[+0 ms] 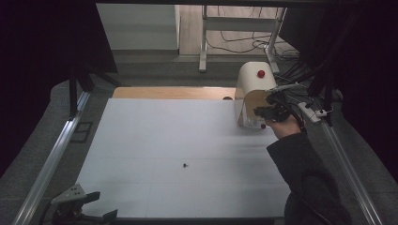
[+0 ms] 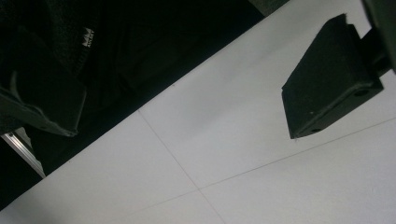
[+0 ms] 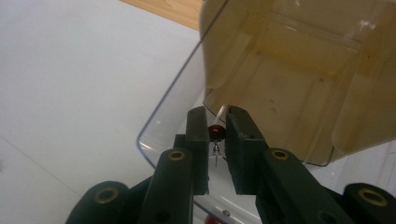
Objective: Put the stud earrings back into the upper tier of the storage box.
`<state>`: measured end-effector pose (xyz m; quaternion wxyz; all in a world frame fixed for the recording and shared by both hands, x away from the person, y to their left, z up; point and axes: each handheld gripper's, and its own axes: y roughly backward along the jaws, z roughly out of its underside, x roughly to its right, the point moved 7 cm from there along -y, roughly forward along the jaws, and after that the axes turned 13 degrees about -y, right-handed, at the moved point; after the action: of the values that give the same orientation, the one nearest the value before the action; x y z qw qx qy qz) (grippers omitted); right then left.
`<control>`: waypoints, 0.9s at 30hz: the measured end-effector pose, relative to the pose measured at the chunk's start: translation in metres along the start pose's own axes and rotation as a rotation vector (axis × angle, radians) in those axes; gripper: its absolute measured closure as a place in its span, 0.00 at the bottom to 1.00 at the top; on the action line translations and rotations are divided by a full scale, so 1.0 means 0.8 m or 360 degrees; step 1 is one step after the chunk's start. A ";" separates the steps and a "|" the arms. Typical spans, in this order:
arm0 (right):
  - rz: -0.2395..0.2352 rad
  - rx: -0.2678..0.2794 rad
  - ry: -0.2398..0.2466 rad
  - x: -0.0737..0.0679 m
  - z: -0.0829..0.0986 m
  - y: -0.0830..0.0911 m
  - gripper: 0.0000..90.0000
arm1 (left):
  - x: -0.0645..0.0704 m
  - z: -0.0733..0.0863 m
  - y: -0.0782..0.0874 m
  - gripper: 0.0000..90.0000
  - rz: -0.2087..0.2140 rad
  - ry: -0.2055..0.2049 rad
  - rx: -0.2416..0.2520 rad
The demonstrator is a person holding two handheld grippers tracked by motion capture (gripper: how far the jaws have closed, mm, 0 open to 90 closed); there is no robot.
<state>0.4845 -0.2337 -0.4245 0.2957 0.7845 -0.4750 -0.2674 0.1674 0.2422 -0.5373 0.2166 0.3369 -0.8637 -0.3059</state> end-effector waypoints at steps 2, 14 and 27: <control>0.0010 -0.0011 -0.0007 0.004 0.002 -0.004 0.88 | 0.000 0.000 0.000 0.00 0.0003 0.0000 0.0003; 0.0014 -0.0003 -0.0043 0.007 0.003 -0.006 0.78 | 0.000 0.000 0.000 0.00 0.0007 0.0002 0.0008; -0.0062 -0.0002 -0.0013 -0.007 0.009 0.016 0.54 | 0.000 0.000 0.000 0.00 0.0007 -0.0001 0.0004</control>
<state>0.4696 -0.2350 -0.4197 0.2890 0.7923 -0.4607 -0.2766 0.1673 0.2419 -0.5371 0.2164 0.3352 -0.8650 -0.3044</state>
